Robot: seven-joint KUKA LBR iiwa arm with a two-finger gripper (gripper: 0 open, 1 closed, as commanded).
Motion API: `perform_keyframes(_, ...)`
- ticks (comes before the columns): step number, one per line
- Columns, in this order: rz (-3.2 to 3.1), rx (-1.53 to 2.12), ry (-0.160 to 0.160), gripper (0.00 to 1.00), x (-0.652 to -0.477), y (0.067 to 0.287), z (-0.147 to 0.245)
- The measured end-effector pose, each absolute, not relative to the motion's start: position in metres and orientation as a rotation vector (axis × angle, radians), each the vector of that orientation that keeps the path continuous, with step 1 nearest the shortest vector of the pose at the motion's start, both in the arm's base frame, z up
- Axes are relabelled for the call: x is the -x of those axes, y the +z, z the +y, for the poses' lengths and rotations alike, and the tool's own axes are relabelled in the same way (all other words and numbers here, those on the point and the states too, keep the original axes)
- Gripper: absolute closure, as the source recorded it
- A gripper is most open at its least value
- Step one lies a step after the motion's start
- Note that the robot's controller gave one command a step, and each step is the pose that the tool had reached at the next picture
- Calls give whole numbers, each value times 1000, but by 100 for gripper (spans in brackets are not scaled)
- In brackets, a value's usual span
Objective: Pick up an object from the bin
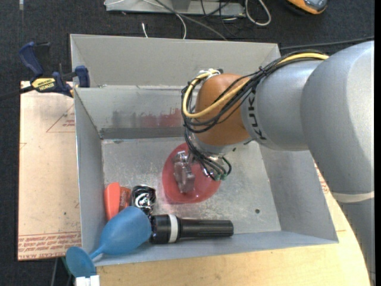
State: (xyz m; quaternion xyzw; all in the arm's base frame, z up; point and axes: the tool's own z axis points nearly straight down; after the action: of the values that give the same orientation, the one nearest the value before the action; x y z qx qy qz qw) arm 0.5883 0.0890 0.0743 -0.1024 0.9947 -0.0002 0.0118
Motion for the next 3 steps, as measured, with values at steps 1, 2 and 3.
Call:
perform_keyframes(1,3099,353,2,100,-579,99,90)
perform_keyframes(2,3112,358,1,100,-582,120,90)
perform_keyframes(3,3103,412,2,0,-550,150,54)
